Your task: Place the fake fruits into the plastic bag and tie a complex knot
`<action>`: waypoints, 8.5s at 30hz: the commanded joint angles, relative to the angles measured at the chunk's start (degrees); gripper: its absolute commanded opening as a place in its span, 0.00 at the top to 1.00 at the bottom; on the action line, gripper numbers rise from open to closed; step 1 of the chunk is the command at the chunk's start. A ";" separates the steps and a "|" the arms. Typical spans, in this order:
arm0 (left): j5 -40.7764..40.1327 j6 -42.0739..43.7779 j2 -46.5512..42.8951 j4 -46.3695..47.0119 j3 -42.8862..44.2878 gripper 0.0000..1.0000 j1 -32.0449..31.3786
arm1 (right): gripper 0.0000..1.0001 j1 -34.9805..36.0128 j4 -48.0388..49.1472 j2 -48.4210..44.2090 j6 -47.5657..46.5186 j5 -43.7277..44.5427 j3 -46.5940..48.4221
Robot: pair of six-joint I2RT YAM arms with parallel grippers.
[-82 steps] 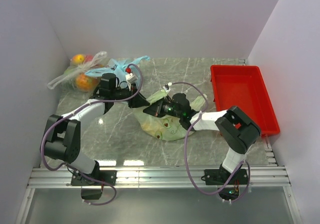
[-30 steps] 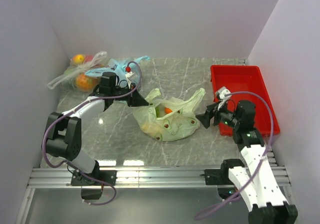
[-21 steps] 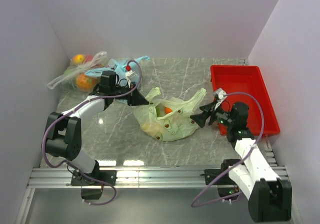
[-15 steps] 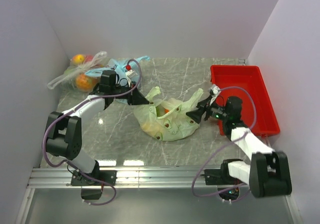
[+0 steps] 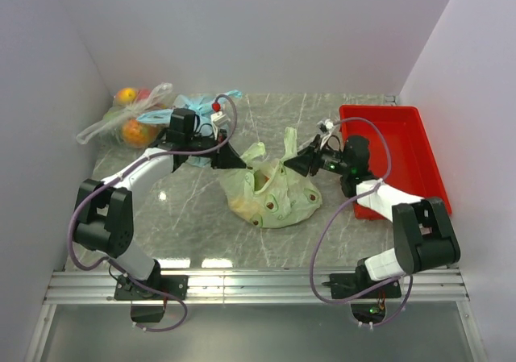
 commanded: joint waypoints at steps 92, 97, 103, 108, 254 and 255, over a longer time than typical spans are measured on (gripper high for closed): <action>-0.39 -20.83 6.18 -8.56 19.25 0.59 -3.16 | 1.00 11.63 -53.47 2.20 -43.06 -6.21 26.79; 4.01 -21.62 1.29 0.66 15.41 1.00 -3.68 | 1.00 11.63 -50.66 3.52 -40.09 -2.87 26.61; -7.11 -1.53 -3.75 -15.99 14.42 1.00 -12.90 | 1.00 11.72 -40.93 3.00 -26.32 4.32 23.72; -20.94 0.00 -3.40 -14.98 9.77 1.00 -23.62 | 1.00 13.03 -33.43 0.27 -17.85 12.06 19.85; -6.01 -47.03 18.49 39.52 -2.81 1.00 -14.76 | 0.65 -9.01 -67.00 0.53 -11.08 -12.79 34.69; -6.19 -46.59 18.40 39.17 -2.72 1.00 -14.85 | 0.64 -9.29 -65.95 0.88 -10.46 -13.58 35.31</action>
